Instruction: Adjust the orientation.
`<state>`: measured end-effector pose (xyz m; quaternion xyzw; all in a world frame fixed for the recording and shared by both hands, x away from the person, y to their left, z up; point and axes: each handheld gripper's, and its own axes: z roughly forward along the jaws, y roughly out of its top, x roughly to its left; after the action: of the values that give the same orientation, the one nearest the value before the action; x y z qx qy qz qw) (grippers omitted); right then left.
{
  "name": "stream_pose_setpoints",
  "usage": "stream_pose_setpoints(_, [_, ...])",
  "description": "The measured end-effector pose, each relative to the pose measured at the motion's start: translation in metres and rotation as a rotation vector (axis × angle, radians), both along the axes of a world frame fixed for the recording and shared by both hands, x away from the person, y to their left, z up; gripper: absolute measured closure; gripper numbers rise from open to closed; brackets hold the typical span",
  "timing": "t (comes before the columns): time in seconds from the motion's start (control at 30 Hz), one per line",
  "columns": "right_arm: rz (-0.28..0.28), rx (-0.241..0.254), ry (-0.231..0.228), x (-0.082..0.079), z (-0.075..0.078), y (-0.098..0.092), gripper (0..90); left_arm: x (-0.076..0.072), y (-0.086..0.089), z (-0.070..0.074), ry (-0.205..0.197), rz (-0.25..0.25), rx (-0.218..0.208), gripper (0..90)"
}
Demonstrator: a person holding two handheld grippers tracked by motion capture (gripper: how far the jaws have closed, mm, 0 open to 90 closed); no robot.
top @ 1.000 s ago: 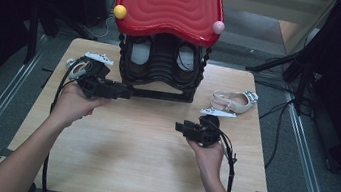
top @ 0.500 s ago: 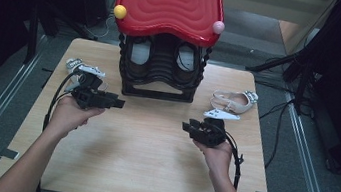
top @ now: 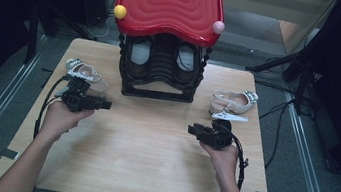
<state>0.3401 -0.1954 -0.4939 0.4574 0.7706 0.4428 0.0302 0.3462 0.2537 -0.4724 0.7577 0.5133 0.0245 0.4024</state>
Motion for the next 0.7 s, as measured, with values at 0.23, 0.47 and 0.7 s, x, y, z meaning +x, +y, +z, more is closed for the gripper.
stream_pose_setpoints(0.23, [0.009, -0.007, 0.068, 0.005, -0.005, 0.001, 70.9, 0.008, 0.017, 0.013, -0.034, 0.039, -0.009, 80.6])
stream_pose_setpoints(0.47, [0.001, 0.004, 0.084, 0.006, -0.006, -0.001, 72.4, 0.032, 0.04, 0.041, -0.057, 0.102, 0.0, 90.0])
stream_pose_setpoints(0.7, [-0.01, 0.008, 0.084, 0.006, -0.005, -0.004, 70.5, 0.062, 0.052, 0.038, -0.024, 0.168, 0.03, 90.0])
